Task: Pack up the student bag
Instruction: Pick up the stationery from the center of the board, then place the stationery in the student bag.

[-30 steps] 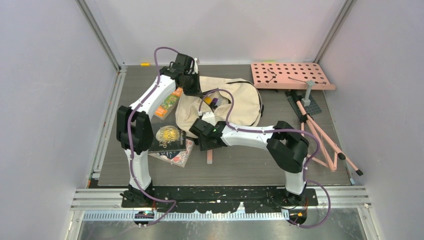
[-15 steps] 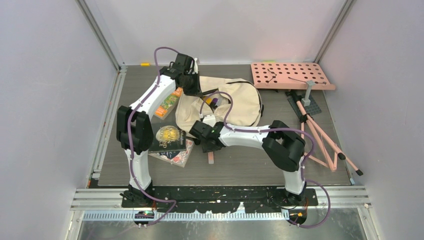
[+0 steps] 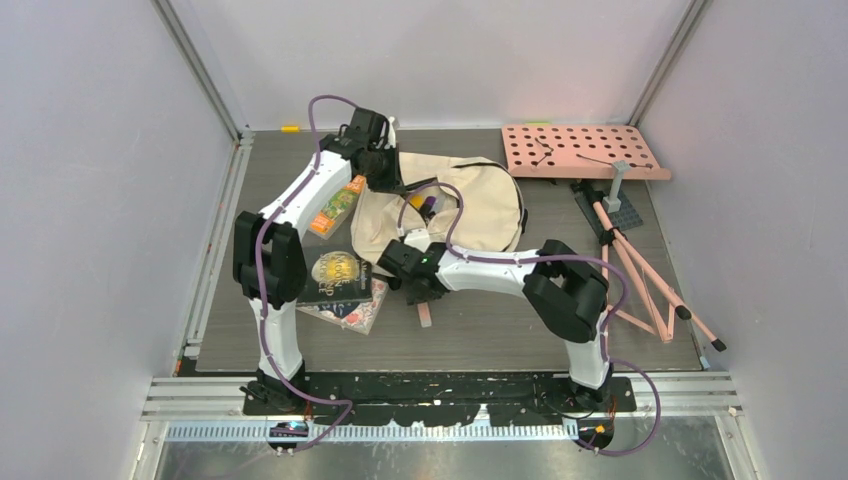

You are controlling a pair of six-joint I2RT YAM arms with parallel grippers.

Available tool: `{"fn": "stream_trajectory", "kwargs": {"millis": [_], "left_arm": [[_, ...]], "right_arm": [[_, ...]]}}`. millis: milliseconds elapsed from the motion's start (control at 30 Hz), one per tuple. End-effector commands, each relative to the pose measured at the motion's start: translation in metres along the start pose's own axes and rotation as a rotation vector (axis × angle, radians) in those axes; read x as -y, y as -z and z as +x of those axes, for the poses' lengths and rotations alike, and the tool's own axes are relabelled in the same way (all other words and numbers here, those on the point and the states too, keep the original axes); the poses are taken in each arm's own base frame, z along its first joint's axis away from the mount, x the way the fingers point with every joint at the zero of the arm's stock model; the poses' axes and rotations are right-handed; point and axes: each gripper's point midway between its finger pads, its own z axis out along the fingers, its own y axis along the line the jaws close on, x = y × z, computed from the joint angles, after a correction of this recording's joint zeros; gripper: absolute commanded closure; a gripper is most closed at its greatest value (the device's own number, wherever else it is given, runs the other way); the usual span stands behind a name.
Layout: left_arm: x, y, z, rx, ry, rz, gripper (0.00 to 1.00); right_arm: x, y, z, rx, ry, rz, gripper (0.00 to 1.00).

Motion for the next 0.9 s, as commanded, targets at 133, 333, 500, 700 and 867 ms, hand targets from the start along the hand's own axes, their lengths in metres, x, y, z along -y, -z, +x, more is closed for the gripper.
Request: {"fn": "stream_trajectory", "kwargs": {"millis": [133,333,500,700,867], "left_arm": [[0.005,0.014,-0.017,0.072,0.018,0.044,1.00],[0.005,0.015,-0.010,0.062,0.028,0.049,1.00],[0.007,0.020,-0.010,0.064,0.029,0.053,1.00],[0.007,0.026,-0.008,0.060,0.024,0.048,1.00],[0.006,0.028,-0.008,0.061,0.018,0.045,1.00]], "right_arm": [[0.029,0.101,-0.044,0.156,-0.028,-0.049,1.00],[0.079,0.146,-0.085,0.222,-0.165,-0.038,1.00],[0.111,0.146,-0.143,0.248,-0.320,-0.106,1.00],[0.125,0.122,-0.195,0.251,-0.378,-0.141,1.00],[0.120,0.089,-0.228,0.232,-0.397,-0.177,1.00]]}}
